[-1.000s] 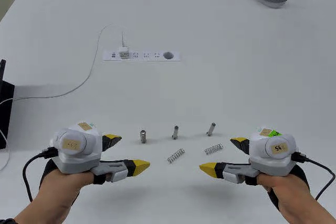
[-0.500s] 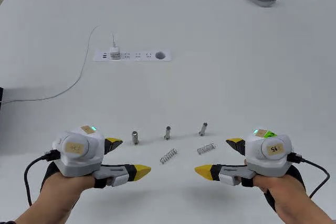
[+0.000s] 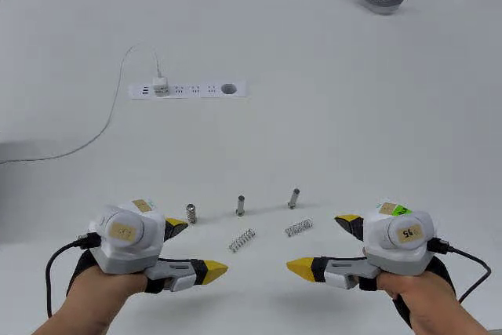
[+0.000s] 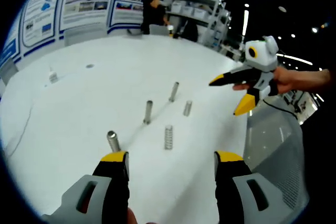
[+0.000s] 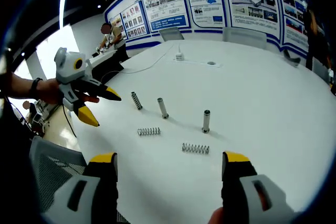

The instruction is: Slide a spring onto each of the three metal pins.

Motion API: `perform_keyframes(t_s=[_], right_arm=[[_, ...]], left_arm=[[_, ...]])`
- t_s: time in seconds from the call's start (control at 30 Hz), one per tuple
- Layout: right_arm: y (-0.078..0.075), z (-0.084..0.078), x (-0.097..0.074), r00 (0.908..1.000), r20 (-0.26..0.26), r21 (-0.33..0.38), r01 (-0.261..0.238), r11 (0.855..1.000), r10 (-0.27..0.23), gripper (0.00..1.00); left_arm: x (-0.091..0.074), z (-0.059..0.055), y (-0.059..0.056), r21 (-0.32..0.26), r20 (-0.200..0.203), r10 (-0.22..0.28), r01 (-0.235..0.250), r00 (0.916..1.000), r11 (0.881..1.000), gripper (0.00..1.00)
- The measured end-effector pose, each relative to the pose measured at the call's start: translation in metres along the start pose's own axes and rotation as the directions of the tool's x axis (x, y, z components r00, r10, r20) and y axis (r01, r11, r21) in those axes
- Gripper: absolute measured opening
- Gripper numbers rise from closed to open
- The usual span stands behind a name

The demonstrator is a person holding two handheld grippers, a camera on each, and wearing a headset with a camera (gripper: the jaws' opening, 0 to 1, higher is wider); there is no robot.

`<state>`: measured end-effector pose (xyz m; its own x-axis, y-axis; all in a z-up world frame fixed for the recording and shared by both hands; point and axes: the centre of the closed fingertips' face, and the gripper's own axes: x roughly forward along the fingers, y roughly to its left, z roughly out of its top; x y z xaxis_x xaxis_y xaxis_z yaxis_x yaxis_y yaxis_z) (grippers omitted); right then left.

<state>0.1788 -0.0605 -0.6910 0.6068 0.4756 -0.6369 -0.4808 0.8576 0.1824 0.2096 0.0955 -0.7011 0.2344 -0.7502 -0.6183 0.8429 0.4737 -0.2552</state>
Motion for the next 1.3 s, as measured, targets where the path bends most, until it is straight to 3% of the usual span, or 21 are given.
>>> perform_keyframes(t_s=[0.73, 1.3], right_arm=[[0.007, -0.008, -0.004, 1.0000, 0.001, 0.024, -0.005, 1.000, 0.005, 0.84], [0.010, -0.017, -0.005, 0.9999, -0.005, 0.043, -0.016, 0.999, 0.016, 0.83]], left_arm=[[0.050, -0.015, -0.003, 0.025, -0.093, 0.002, 0.000, 0.9957, 1.000, 0.56], [0.071, -0.020, -0.001, 0.053, -0.110, 0.027, -0.022, 0.9935, 0.998, 0.40]])
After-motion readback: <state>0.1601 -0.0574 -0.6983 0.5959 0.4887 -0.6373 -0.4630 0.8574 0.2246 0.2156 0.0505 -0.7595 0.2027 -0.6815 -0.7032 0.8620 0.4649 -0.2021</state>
